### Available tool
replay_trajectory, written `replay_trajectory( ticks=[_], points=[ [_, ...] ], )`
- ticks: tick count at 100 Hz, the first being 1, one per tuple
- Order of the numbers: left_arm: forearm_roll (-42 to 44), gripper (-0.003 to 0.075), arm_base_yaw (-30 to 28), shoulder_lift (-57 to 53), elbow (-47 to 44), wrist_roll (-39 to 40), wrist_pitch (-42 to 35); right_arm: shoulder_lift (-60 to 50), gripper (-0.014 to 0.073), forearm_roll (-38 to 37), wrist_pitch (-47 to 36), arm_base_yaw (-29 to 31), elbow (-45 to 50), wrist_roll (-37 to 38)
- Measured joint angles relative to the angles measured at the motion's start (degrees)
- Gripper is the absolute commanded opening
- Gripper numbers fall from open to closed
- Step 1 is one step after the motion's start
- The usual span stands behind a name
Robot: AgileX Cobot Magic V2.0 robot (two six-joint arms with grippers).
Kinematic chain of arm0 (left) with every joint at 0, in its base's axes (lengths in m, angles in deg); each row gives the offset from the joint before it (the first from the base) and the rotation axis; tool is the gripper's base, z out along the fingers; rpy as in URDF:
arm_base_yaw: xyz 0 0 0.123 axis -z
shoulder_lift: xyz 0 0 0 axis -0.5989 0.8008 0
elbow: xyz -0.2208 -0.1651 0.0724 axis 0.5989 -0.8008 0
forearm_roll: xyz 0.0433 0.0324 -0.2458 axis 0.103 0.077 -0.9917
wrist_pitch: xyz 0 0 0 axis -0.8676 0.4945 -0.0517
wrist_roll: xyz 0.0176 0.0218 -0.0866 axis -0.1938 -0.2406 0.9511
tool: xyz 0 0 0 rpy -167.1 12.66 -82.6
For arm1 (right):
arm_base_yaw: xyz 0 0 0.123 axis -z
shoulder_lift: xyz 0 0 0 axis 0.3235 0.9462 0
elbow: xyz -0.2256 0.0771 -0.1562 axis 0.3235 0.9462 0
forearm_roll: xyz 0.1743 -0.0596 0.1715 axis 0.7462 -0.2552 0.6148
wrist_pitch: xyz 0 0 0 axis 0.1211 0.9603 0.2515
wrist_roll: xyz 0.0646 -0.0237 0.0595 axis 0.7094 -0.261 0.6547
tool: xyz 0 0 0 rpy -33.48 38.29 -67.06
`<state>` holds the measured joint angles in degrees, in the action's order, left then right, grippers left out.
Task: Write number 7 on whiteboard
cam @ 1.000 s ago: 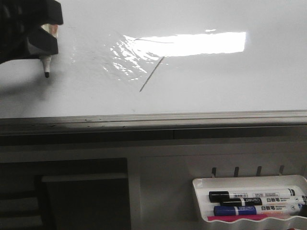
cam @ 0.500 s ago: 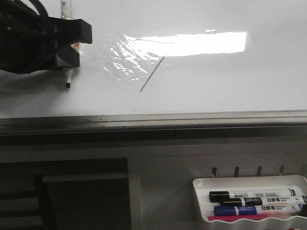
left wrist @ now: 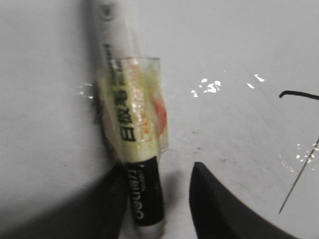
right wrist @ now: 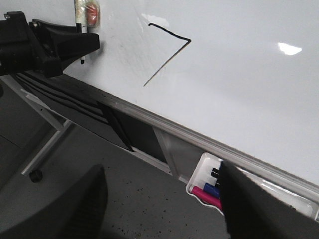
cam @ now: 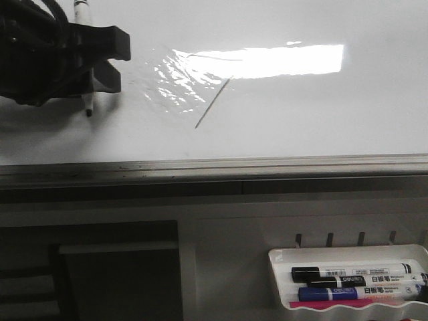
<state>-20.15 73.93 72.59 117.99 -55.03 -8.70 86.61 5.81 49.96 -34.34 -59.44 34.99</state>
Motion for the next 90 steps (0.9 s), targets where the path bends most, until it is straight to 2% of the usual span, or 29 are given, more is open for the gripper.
replay_trajectory(
  ticks=[6, 10, 30, 51, 58, 66, 70, 71, 78, 85, 90],
  points=[
    [0.2, 0.0523, 0.0, 0.0, 0.1, 0.1, 0.3, 0.0, 0.0417, 0.0, 0.0, 0.0, 0.0, 0.0],
    [0.5, 0.0538, 0.0, -0.2, 0.1, 0.1, 0.6, 0.0, 0.0417, 0.0, 0.0, 0.0, 0.0, 0.0],
    [0.2, 0.0535, 0.0, -2.7, 0.1, -0.5, 2.9, -1.0, 0.0417, 0.0, 0.0, 0.0, 0.0, 0.0],
    [0.0, 0.0535, 0.0, -10.7, 0.1, -7.0, 6.6, -3.3, 0.0414, 0.0, -1.4, 0.0, 0.0, 0.0],
    [0.0, 0.0535, 0.0, -13.9, 0.1, -8.8, 8.3, -4.1, 0.0382, 0.0, -1.8, 0.0, 0.0, 0.0],
    [0.0, 0.0531, 0.0, -17.6, 0.1, -10.5, 10.9, -4.4, 0.0288, 0.0, -2.2, 0.0, 0.0, 0.0],
    [0.0, 0.0513, 0.0, -19.5, 0.1, -10.9, 12.0, -4.7, 0.0232, 0.0, -2.8, 0.0, 0.0, 0.0],
    [0.0, 0.0509, 0.0, -19.8, 0.1, -11.1, 12.6, -4.9, 0.0196, 0.0, -2.9, 0.0, 0.0, 0.0],
    [0.0, 0.0435, 0.0, -22.8, 0.1, -12.1, 14.7, -5.8, 0.0076, 0.0, -4.6, 0.0, 0.8, 0.0],
    [0.4, 0.0316, 0.0, -25.7, 0.1, -12.8, 16.6, -7.3, -0.006, 0.0, -7.0, 0.0, 2.3, 0.0],
    [1.0, 0.0197, 0.0, -27.7, -0.1, -12.9, 17.6, -8.8, -0.0061, 0.1, -9.3, 0.0, 4.1, 0.0]
  ],
)
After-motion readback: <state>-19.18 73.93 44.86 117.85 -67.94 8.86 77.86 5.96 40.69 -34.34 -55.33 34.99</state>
